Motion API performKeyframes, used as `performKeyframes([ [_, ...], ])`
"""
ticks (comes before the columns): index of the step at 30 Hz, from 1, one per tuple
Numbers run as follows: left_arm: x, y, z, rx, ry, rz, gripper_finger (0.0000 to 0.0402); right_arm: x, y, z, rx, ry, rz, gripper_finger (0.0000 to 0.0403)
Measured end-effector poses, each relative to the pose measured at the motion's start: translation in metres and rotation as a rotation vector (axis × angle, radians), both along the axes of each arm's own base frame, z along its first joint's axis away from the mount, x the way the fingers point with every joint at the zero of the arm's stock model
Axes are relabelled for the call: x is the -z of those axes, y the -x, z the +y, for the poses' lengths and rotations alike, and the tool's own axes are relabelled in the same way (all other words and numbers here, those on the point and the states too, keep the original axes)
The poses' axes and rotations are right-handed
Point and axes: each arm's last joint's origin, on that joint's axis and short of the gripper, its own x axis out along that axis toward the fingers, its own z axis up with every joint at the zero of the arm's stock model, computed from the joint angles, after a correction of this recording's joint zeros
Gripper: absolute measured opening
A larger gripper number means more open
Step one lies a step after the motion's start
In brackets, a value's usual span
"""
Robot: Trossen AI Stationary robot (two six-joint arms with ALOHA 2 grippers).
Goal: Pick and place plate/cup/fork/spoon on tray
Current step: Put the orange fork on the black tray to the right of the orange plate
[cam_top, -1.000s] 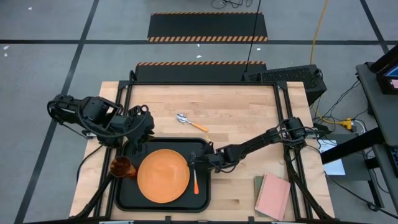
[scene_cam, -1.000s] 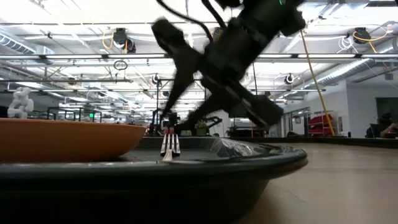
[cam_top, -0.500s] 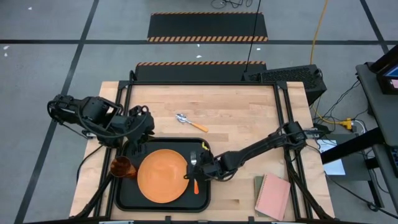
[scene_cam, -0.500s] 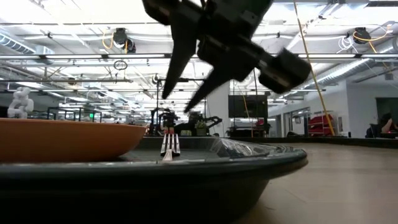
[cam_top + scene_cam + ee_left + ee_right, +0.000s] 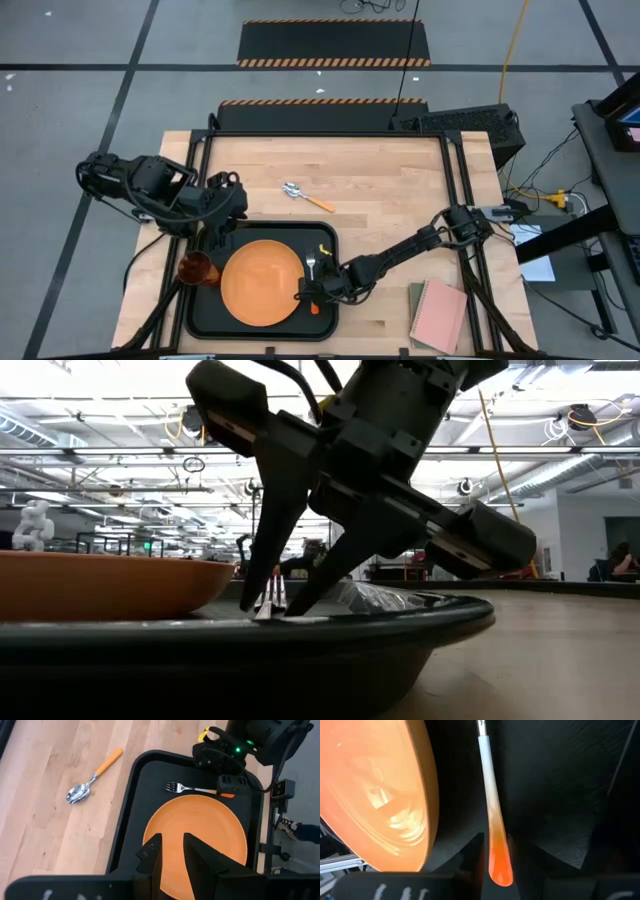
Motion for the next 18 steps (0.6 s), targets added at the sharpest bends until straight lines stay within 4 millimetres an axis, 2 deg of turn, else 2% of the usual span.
performKeyframes([
  [14,0.000,0.001,-0.002,0.021,-0.013,-0.002,0.0081,-0.001,-0.002,0.002,0.048,0.006,-0.039,0.0081],
  [18,0.000,0.001,-0.002,0.019,-0.012,-0.003,0.0081,-0.013,0.001,-0.002,0.060,0.031,-0.053,0.0081],
])
